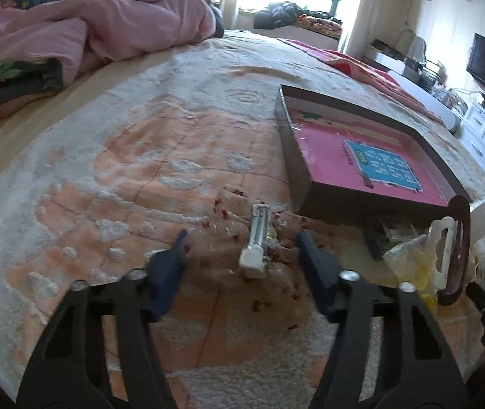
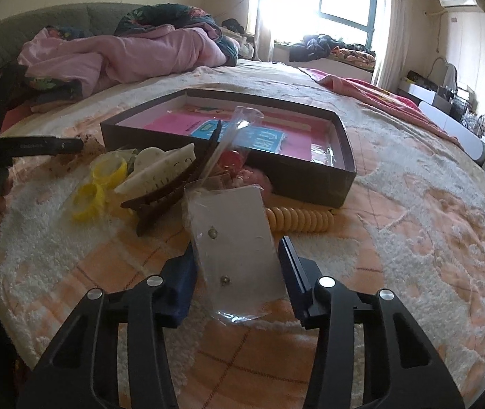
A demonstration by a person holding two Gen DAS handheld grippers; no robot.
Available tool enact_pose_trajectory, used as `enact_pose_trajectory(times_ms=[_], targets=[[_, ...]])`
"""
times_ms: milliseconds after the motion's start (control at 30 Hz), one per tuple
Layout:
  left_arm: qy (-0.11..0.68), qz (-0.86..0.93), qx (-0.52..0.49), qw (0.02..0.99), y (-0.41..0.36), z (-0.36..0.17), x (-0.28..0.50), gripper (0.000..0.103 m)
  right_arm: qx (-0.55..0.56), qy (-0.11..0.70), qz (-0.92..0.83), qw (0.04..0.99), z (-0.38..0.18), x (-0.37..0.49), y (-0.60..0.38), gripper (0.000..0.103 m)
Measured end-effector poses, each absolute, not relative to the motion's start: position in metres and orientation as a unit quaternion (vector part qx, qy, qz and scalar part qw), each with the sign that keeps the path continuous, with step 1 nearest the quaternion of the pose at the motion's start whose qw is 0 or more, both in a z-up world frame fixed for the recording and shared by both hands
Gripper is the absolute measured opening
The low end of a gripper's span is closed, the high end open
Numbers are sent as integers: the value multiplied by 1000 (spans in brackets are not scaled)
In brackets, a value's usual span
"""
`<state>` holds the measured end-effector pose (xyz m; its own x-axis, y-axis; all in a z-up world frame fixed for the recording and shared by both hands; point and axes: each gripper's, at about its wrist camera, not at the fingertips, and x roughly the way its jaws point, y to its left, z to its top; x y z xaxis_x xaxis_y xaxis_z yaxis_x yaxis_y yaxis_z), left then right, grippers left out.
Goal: Organize jewelry
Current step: 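Carry the scrunchie into the tray with left tool while right tool carries the bagged card there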
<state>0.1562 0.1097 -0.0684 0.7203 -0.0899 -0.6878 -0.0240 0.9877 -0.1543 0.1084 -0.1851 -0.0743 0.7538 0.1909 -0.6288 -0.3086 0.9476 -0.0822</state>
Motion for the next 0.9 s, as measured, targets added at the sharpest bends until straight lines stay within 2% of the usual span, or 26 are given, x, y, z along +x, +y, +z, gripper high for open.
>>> enact_pose_trajectory(times_ms=[67, 167, 533, 900], targets=[[373, -25, -68, 925, 106, -68, 156, 31, -81, 323, 132, 934, -72, 109, -191, 43], [369, -34, -58, 927, 99, -65, 153, 23, -69, 319, 127, 937, -65, 109, -199, 43], [328, -81, -42, 940, 56, -22, 133, 21, -36, 299, 108, 947, -43, 112, -230, 43], [306, -106, -30, 945, 22, -3, 150, 21, -28, 288, 94, 953, -24, 135, -246, 43]])
